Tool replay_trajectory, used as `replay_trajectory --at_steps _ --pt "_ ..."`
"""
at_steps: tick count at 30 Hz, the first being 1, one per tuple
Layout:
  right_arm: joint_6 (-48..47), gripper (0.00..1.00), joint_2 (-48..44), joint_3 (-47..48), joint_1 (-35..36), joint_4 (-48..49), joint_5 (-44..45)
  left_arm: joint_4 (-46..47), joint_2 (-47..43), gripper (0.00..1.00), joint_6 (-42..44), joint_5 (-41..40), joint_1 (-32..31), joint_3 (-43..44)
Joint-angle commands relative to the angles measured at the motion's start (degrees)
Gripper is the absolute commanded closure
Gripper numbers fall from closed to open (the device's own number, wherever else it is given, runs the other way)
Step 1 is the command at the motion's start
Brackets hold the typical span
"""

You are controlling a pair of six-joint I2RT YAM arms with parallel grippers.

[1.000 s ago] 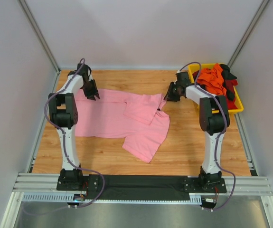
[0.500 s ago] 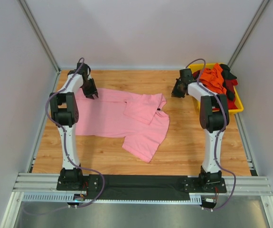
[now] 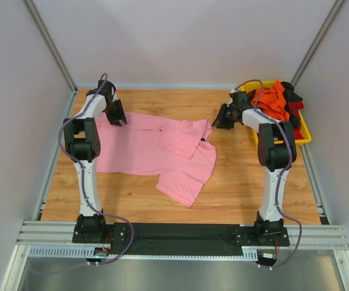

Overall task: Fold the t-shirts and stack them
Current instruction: Fold the tshirt

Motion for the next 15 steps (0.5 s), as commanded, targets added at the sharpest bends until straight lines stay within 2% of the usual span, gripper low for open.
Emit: replay_trajectory --at_steps 1,13,14,15 --pt "-2.0 0.67 -1.5 -0.9 0.2 2.2 -5.6 0.5 -1.6 0.56 0.7 1.9 0.2 -0.7" --pt "-2.8 0.68 1.2 -2.0 1.6 3.0 -7.4 0.5 -1.8 0.55 0.8 1.5 0.3 -1.2" --pt "-3.0 0.69 1.3 -1.8 1.6 2.9 -7.2 0.5 -1.7 0.55 0.7 1.3 0.3 -1.3" --pt "-3.3 0.75 1.7 -0.9 1.7 1.7 -6.9 0.6 -1.7 0.55 0.6 1.2 0.3 -1.3"
